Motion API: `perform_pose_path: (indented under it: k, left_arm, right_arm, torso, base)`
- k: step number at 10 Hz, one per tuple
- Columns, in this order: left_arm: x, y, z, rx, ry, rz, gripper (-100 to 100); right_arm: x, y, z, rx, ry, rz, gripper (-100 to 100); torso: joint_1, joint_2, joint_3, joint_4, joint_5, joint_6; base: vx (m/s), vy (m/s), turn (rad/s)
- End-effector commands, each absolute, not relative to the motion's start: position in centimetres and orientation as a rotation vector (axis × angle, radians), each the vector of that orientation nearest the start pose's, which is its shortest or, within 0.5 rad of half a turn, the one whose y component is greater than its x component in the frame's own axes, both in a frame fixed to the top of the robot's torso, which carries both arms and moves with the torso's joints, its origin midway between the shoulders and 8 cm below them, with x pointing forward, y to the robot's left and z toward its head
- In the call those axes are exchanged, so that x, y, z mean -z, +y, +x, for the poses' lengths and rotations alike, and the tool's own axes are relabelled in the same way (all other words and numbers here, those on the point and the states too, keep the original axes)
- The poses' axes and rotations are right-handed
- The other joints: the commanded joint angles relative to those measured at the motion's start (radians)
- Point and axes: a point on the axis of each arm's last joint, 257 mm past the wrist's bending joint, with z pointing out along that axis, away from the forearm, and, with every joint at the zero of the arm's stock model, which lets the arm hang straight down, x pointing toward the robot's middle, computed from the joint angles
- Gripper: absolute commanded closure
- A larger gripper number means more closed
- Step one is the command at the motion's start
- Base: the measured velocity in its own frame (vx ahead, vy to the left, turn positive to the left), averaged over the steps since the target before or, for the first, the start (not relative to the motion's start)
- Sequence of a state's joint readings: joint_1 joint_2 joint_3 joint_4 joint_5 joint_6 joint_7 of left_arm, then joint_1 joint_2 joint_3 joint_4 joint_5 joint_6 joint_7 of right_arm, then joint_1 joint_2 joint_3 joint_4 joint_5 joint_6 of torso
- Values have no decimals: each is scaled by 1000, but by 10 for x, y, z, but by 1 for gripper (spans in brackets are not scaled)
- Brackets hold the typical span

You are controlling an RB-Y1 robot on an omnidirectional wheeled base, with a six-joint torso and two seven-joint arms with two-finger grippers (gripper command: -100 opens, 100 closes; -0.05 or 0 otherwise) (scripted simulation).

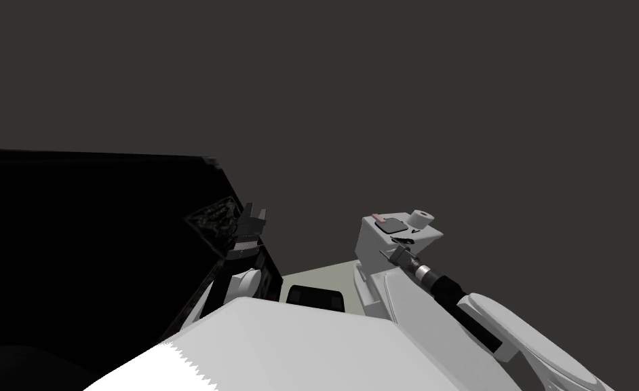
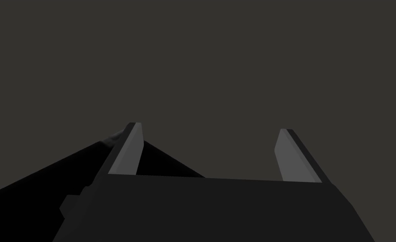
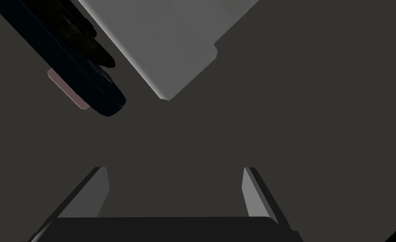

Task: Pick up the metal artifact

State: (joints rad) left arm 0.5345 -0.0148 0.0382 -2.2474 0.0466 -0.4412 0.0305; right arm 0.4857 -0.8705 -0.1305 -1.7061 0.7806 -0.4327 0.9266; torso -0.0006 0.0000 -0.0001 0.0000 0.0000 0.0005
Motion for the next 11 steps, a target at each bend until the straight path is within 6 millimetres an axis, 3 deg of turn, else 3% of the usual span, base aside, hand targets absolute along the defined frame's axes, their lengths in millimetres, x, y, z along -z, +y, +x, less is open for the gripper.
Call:
perform_pose_path:
  k: [1, 7, 8, 10, 11]
  left_arm:
    - [13, 307, 352, 1278, 638, -805, 0]
    - [13, 307, 352, 1278, 638, -805, 0]
    - [13, 307, 352, 1278, 638, -805, 0]
    - [13, 307, 352, 1278, 638, -805, 0]
    - [13, 307, 352, 1278, 638, -805, 0]
  right_arm:
    - [248, -438, 390, 500, 1552, -1153, -100]
    - [251, -523, 395, 796, 1544, -1438, -100]
    - [251, -523, 395, 796, 1544, -1438, -100]
    - [247, -546, 396, 876, 1534, -1517, -100]
    - [249, -540, 396, 857, 1536, -1498, -100]
  torso:
    - [0, 0, 0, 0, 0, 0]
    - [0, 0, 0, 0, 0, 0]
    - [0, 0, 0, 0, 0, 0]
    - [0, 1, 0, 0, 0, 0]
    - [1, 1, 0, 0, 0, 0]
  base:
    - [11, -4, 0]
    - [15, -8, 2]
    - [9, -4, 4]
    - [10, -2, 7]
    - [0, 0, 0]
